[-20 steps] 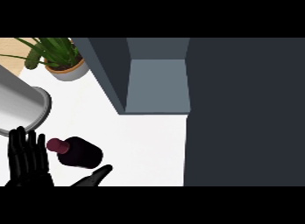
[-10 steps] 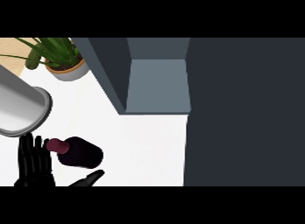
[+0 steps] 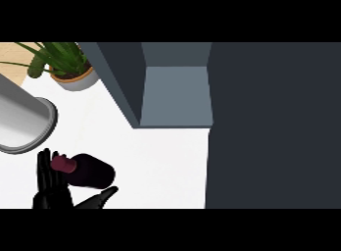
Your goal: Pick up the wine, place it into the cabinet and close the cabinet
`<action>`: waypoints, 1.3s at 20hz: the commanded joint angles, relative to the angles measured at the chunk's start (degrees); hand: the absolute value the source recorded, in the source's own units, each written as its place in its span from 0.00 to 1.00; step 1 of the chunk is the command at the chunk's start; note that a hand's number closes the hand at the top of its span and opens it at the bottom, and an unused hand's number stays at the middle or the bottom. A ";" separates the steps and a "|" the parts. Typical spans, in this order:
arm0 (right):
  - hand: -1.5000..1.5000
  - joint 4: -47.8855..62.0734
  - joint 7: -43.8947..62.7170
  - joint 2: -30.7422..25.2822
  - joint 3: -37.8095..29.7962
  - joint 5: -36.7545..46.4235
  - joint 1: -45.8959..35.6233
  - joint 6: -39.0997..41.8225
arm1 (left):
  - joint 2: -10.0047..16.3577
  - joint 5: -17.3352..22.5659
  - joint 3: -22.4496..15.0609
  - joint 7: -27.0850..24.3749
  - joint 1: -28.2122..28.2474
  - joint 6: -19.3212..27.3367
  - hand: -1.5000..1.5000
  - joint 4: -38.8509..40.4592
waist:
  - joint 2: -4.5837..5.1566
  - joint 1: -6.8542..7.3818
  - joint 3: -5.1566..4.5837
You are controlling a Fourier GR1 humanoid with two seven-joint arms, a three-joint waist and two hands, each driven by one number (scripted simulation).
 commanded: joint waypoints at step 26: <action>0.00 -8.53 2.13 1.59 0.29 -3.04 3.93 0.06 | -5.23 1.99 6.86 -12.27 -3.86 -14.28 0.00 19.10 | 0.02 0.17 0.07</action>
